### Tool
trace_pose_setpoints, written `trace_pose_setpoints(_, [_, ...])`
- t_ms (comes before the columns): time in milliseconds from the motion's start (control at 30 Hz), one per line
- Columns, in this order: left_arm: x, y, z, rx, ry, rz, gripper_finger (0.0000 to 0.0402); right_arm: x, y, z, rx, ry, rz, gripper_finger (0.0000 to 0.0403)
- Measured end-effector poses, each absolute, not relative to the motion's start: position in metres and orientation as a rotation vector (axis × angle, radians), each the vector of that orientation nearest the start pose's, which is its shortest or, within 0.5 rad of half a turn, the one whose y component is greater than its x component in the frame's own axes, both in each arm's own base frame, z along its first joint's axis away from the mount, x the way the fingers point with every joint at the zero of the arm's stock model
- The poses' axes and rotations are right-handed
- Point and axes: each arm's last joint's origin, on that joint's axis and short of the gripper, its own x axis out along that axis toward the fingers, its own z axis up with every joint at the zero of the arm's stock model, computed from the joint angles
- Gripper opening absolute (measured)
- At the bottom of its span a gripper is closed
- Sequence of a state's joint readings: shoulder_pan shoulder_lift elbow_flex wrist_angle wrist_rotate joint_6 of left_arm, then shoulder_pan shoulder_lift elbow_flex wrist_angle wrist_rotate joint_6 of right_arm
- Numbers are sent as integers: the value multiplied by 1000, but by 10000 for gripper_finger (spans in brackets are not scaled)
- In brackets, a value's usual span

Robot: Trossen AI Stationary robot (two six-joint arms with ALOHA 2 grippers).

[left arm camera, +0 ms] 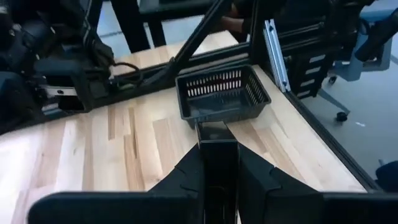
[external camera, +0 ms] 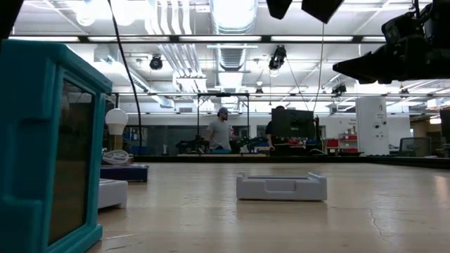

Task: Pick & Place Office items
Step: Put the black digital clock into the black bin

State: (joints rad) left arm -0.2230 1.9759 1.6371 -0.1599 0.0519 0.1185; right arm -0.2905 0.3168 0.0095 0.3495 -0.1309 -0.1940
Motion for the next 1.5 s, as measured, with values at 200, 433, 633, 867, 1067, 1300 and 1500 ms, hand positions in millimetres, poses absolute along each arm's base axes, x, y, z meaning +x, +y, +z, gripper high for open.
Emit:
trace_pose_setpoints(200, [427, -100, 269, 161, 309, -301, 56, 113, -30, 172, -201, -21, -163, 139])
trace_pose_setpoints(433, [390, -91, 254, 156, 200, -296, 56, 113, -30, 172, -201, -21, -163, 139])
trace_pose_setpoints(633, [363, -85, 250, 287, 104, -303, 56, 113, -30, 172, -201, -21, -163, 139])
trace_pose_setpoints(867, [357, -82, 242, 222, 88, -225, 56, 113, -30, 172, -201, -20, -163, 139])
trace_pose_setpoints(1067, [359, -79, 240, 196, 103, -159, 56, 113, -30, 172, -201, -20, -163, 139])
trace_pose_setpoints(1300, [360, -76, 240, 228, 102, -104, 56, 113, -30, 172, -201, -21, -163, 139])
trace_pose_setpoints(1500, [360, -76, 241, 232, 99, -117, 56, 113, -30, 172, -201, -21, -163, 139])
